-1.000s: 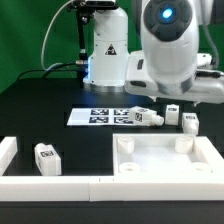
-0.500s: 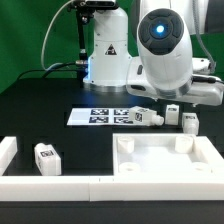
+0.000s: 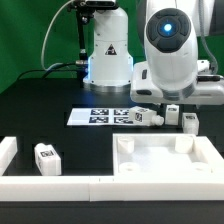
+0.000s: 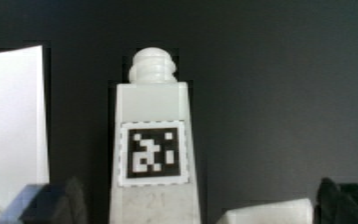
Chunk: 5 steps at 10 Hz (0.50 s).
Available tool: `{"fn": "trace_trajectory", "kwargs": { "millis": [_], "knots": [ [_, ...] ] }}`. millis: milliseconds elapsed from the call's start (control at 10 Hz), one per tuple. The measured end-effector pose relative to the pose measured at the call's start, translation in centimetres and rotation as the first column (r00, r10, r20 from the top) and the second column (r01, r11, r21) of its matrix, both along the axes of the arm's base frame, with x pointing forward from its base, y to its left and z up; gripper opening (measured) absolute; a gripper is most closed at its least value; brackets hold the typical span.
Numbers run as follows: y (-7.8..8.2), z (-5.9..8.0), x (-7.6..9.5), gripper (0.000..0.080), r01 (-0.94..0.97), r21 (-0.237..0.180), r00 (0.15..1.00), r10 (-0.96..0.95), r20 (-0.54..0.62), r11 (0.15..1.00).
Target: Assemble one leg
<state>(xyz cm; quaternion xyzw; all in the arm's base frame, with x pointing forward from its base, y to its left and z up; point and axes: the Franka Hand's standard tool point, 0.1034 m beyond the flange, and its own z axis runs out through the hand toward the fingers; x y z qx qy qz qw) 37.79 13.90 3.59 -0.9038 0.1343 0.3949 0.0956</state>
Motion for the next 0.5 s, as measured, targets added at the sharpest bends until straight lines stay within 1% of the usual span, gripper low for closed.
{"fn": "trace_trajectory", "kwargs": {
  "millis": [300,400,500],
  "knots": [
    [-0.2,-0.1,-0.1,0.0649,0.002,0.000,1.000,-0.002,-0.003,1.000],
    [-0.6,-0.5,-0.7,0.0649,0.003,0.013,1.000,-0.003,-0.020,1.000],
    [-0.9,-0.9,-1.3,0.0649,0.007,0.011,0.999,-0.006,-0.035,1.000]
  ]
}}
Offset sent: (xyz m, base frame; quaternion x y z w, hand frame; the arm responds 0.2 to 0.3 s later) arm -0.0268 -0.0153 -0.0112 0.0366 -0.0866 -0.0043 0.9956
